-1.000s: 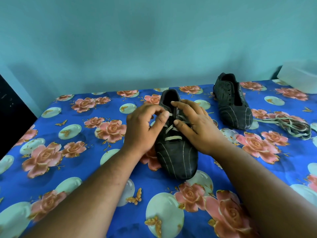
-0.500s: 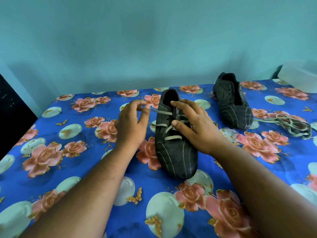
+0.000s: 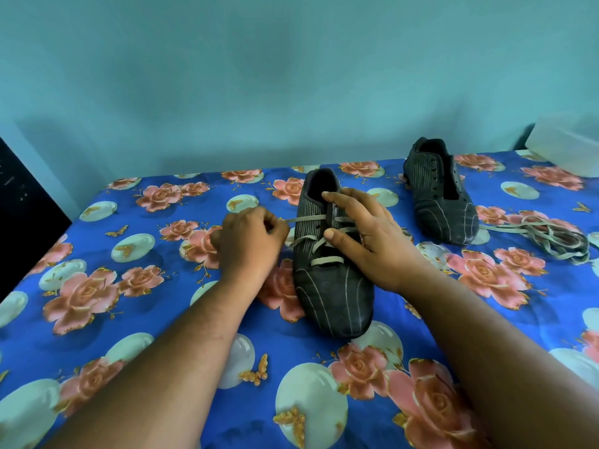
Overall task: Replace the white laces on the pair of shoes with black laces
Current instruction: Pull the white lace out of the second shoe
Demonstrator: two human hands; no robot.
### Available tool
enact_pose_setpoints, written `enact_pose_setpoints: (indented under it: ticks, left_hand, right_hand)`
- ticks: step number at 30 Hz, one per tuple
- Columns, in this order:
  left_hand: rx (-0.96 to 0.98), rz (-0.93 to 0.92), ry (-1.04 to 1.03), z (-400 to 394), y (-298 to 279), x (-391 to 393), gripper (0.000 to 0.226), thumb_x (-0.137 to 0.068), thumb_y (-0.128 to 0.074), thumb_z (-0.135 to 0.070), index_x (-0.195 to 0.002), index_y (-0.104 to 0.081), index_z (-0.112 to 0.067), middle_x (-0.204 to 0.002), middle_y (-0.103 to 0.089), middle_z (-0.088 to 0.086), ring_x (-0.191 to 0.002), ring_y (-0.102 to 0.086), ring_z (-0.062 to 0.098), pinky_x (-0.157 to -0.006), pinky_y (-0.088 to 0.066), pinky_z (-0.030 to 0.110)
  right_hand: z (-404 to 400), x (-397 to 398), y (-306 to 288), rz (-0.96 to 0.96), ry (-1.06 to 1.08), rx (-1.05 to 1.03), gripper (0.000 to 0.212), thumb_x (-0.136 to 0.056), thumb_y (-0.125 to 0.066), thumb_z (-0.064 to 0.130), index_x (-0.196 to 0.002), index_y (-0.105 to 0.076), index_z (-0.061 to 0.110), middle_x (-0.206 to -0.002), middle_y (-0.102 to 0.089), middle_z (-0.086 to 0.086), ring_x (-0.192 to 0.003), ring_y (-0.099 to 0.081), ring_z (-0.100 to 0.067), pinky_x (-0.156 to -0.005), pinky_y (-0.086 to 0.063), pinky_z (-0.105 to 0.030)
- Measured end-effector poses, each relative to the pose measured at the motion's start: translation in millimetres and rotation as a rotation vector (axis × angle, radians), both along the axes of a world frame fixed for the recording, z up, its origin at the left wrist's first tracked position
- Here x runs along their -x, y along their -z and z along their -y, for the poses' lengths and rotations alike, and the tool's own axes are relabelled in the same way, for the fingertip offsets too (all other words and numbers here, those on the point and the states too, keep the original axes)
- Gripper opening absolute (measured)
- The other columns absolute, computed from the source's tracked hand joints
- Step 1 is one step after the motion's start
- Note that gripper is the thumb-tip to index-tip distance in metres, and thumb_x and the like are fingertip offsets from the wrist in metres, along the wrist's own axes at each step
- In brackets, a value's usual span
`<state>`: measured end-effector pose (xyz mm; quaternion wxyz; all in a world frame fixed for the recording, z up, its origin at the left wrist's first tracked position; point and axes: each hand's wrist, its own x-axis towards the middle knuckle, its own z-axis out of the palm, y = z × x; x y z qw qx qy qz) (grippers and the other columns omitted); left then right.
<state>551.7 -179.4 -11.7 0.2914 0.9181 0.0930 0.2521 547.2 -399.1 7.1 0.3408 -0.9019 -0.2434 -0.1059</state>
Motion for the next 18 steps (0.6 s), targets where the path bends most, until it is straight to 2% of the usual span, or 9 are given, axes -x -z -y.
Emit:
enact_pose_setpoints:
  ticks: [2,3,5,7,9,13,18]
  left_hand:
    - [-0.006,-0.068,-0.060,-5,-1,0,0.016,-0.089,-0.067,-0.041,-0.079,-0.066,-0.028,-0.085,-0.064,-0.009,-0.104,-0.058,0.029,-0.080,-0.027,0.038]
    - [-0.003,-0.045,-0.061,-5,-1,0,0.011,-0.089,-0.068,-0.039,-0.087,-0.068,-0.029,-0.094,-0.067,-0.008,-0.108,-0.057,0.028,-0.080,-0.024,0.037]
    - [0.038,0.104,0.018,-3,-2,2,0.020,-0.093,-0.066,-0.038,-0.111,-0.070,-0.029,-0.111,-0.067,-0.008,-0.115,-0.057,0.023,-0.085,-0.025,0.035]
    - [0.051,0.250,0.171,5,-6,5,0.030,-0.096,-0.059,-0.046,-0.121,-0.067,-0.032,-0.118,-0.067,-0.012,-0.118,-0.058,0.017,-0.095,-0.034,0.043]
    - [-0.013,0.293,0.288,16,-8,11,0.031,-0.097,-0.052,-0.053,-0.115,-0.070,-0.034,-0.117,-0.068,-0.015,-0.117,-0.059,0.013,-0.099,-0.037,0.051]
    - [-0.055,0.324,0.344,24,-8,12,0.024,-0.093,-0.059,-0.051,-0.094,-0.070,-0.029,-0.098,-0.068,-0.018,-0.104,-0.062,0.016,-0.092,-0.040,0.053]
    - [0.018,0.265,0.214,23,-6,11,0.015,-0.088,-0.060,-0.043,-0.084,-0.064,-0.029,-0.089,-0.063,-0.018,-0.098,-0.059,0.014,-0.090,-0.032,0.041]
  right_hand:
    - [0,1,-1,0.003,0.002,0.003,0.057,-0.096,-0.049,0.062,-0.149,-0.032,0.051,-0.156,-0.033,0.010,-0.145,-0.031,-0.017,-0.115,-0.033,-0.055]
    - [0,1,-1,0.002,0.002,0.002,0.057,-0.096,-0.049,0.062,-0.149,-0.032,0.051,-0.156,-0.033,0.010,-0.145,-0.030,-0.017,-0.116,-0.032,-0.055]
    - [1,1,-2,-0.003,0.000,-0.001,0.056,-0.097,-0.052,0.059,-0.149,-0.033,0.051,-0.157,-0.033,0.009,-0.146,-0.030,-0.017,-0.116,-0.032,-0.054]
    - [1,2,-2,-0.002,0.001,0.000,0.055,-0.098,-0.054,0.056,-0.149,-0.034,0.050,-0.156,-0.033,0.009,-0.146,-0.029,-0.017,-0.117,-0.031,-0.053]
    - [0,2,-2,0.004,0.001,0.001,0.055,-0.098,-0.054,0.055,-0.149,-0.034,0.050,-0.156,-0.033,0.009,-0.145,-0.030,-0.017,-0.116,-0.032,-0.053]
    - [1,1,-2,0.004,-0.007,-0.004,0.056,-0.097,-0.053,0.057,-0.149,-0.034,0.049,-0.156,-0.033,0.008,-0.146,-0.030,-0.017,-0.116,-0.032,-0.053]
    - [0,0,-2,-0.008,-0.024,-0.023,0.056,-0.098,-0.054,0.057,-0.149,-0.034,0.050,-0.156,-0.032,0.010,-0.146,-0.029,-0.014,-0.117,-0.031,-0.052]
